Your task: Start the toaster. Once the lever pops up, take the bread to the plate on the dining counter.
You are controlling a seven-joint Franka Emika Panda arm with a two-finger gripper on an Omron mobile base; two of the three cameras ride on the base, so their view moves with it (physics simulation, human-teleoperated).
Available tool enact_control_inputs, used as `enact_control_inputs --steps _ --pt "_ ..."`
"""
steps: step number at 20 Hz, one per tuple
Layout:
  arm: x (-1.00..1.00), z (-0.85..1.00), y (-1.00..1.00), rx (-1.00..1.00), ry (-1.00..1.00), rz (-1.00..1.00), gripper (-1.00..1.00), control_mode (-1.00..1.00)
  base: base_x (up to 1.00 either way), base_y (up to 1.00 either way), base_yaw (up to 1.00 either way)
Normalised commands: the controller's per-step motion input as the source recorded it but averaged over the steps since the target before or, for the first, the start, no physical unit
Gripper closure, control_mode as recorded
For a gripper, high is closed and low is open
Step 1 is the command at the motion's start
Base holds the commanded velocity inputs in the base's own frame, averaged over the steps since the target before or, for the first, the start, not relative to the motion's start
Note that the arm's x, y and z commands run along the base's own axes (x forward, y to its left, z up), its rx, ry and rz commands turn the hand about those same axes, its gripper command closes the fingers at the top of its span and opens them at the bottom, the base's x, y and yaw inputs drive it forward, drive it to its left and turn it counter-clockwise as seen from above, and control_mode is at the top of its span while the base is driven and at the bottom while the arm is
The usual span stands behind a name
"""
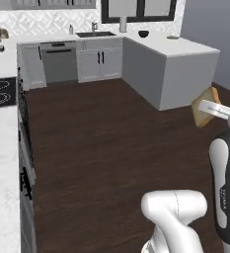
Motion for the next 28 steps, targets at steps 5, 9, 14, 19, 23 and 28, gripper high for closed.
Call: enact_control_inputs --steps 5,9,14,19,23,28 --pt "0.0 0.0 0.0 0.0 0.0 0.0 1.0 1.0 0.8 0.1 -0.6" --pt "0.0 0.0 0.0 0.0 0.0 0.0 1.0 1.0 1.0 0.19 -0.23" --pt "0.0 0.0 0.0 0.0 0.0 0.0 1.0 1.0 1.0 0.41 -0.12" --pt "0.0 0.0 0.0 0.0 0.0 0.0 1.0 1.0 1.0 0.57 -0.4" --pt "0.0 0.0 0.0 0.0 0.0 0.0 1.0 1.0 1.0 0.48 -0.57" --pt "0.0 0.0 0.0 0.0 0.0 0.0 1.0 1.0 1.0 0.37 -0.53"
